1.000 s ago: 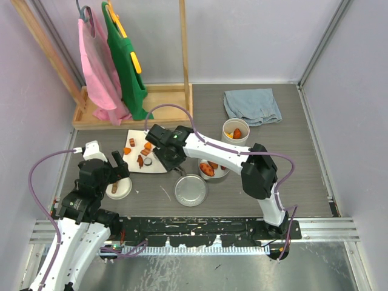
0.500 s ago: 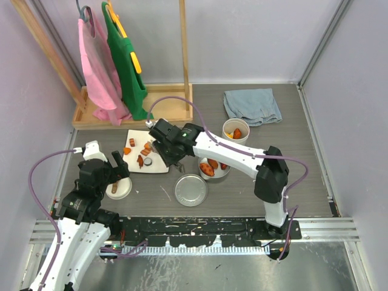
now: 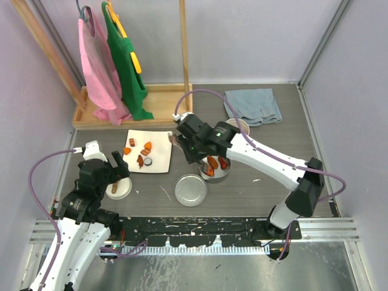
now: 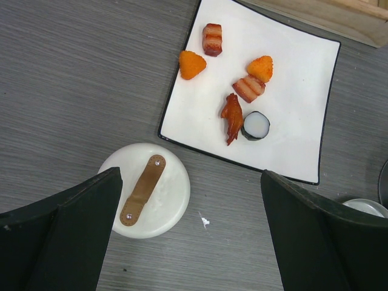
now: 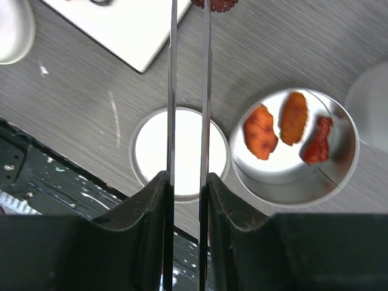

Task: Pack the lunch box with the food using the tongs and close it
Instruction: Place the fake food in the packing box.

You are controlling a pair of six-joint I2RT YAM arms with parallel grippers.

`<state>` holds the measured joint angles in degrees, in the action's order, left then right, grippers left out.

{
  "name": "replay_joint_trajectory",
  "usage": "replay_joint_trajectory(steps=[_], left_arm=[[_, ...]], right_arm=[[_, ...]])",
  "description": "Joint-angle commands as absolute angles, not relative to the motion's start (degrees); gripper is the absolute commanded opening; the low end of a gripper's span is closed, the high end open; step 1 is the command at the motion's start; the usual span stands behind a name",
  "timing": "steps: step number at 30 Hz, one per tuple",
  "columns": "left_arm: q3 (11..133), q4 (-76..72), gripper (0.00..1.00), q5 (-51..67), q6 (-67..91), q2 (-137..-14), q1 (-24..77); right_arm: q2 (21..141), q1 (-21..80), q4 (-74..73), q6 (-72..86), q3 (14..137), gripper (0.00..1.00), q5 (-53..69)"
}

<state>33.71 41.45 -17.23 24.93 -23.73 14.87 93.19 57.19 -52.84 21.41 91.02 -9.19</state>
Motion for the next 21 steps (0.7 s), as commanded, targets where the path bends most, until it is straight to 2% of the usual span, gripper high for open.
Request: replay_joint_trajectory(steps=[1,9,21], left_arm=[[34.54,39.99,0.98,-17.49,25.14,-23.38,14.59],[34.65,39.84,0.98,-17.14,25.06,-23.9,14.55],[34.57,39.82,0.98,-16.8,24.98,-23.98,14.54]], right_arm=[[84.53,53.99,-56.13,22.79,85.72,0.34,-11.2],[74.03,51.77,-61.89,24.32,76.87,0.34,-11.16],[68.25,51.68,-65.8,27.04,67.68,0.34,-10.1]])
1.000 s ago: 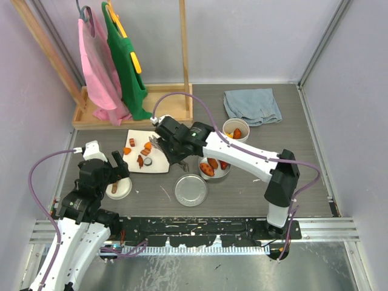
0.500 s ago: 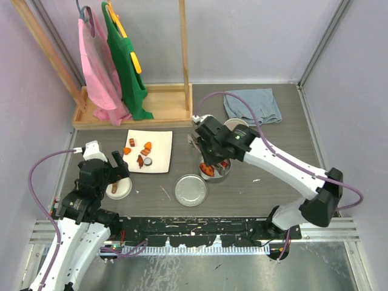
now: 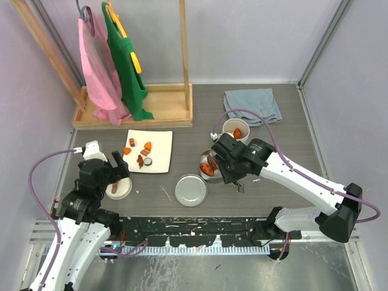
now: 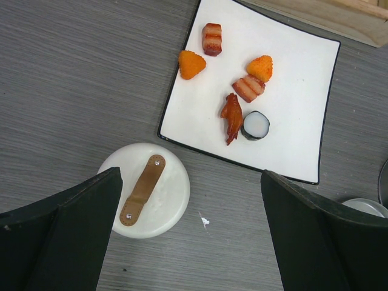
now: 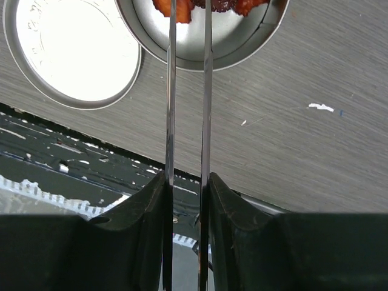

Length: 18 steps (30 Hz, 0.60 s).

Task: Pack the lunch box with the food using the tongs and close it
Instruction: Place the fake food in the packing box.

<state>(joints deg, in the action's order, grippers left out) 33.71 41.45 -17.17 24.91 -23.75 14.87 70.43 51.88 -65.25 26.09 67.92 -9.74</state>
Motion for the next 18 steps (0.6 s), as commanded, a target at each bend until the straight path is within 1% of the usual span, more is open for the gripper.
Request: replay_joint_trajectory(steps=[1,12,18], left_arm=[[34.62,39.81,0.98,-16.7,24.96,-23.99,14.56],[34.69,39.86,0.98,-16.84,25.03,-24.01,14.57],[34.54,39.81,0.98,-16.8,25.02,-23.99,14.58]], right_arm=[[68.37,51.65,-66.36,26.82,67.48,0.34,-10.29],[68.94,51.73,-70.04,24.49,66.71,0.35,-8.64],[68.84,51.68,-70.6,23.27,67.19,0.46,-8.79]])
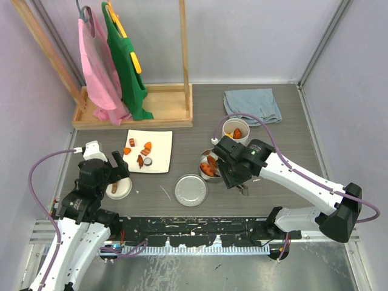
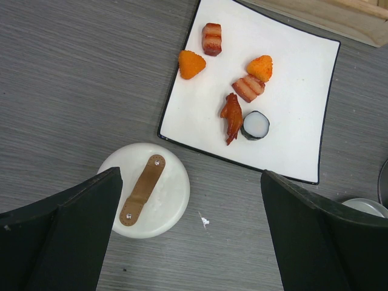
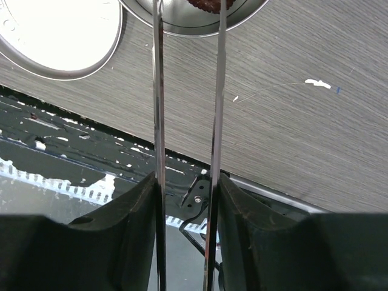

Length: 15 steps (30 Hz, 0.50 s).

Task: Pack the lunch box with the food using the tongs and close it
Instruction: Place the fake food in the packing box.

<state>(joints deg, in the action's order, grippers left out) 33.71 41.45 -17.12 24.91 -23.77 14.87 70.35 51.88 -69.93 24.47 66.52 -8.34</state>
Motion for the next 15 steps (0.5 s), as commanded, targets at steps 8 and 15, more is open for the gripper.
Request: replay_joint_trajectory(steps=[8,15], left_arm=[[34.54,39.81,0.98,-16.79,25.03,-23.93,14.56],[34.54,39.81,0.98,-16.79,25.05,-23.97,14.58]], right_arm=[[69.17,51.69,-69.36,23.2,70.04,0.47,-10.9],[69.44,51.72,-67.96,23.29,72.3,0.47,-11.26]])
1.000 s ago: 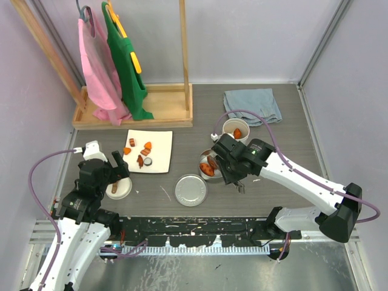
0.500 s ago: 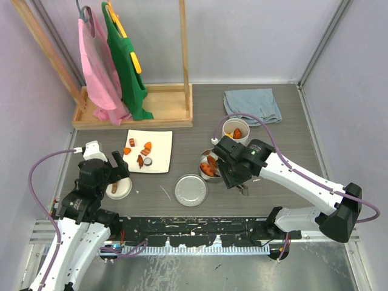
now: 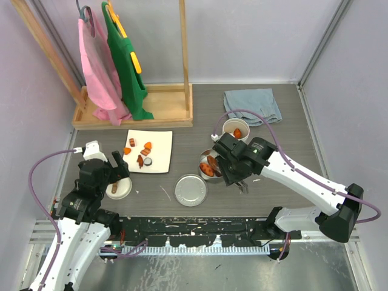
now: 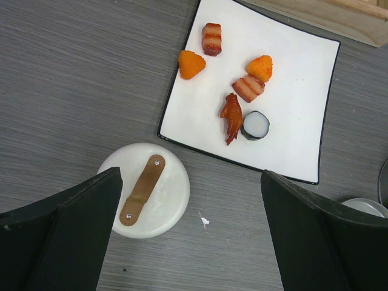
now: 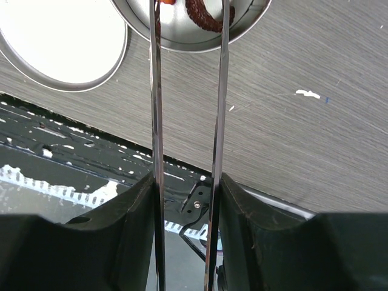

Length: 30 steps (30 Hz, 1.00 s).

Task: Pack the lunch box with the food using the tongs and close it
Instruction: Place the fake food in the packing box.

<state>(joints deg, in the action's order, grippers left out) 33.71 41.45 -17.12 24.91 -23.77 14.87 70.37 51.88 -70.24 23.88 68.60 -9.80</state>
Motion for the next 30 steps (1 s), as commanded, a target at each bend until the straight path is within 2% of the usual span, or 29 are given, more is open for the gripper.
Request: replay_joint_trajectory(steps=[1,8,15,30], left_arm=[[34.54,39.81,0.98,-16.86,25.05,-23.98,14.59],[34.55,39.84,0.98,-16.87,25.05,-24.03,14.59],[34.56,39.81,0.98,-16.87,25.08,-24.04,14.52],[34.54,40.01,0.98,-17.97,25.23,-23.67,14.56]], right_arm=[[69.31,51.69,-67.31,23.25,72.65,0.47,-10.91],[68.5,51.68,-57.44,25.95,73.49,0.46,-5.43],[73.58,51.77,-48.7,27.59,75.66,0.46,1.28],[99.37,61.43,-49.43,23.95,96.17,0.45,-2.64]])
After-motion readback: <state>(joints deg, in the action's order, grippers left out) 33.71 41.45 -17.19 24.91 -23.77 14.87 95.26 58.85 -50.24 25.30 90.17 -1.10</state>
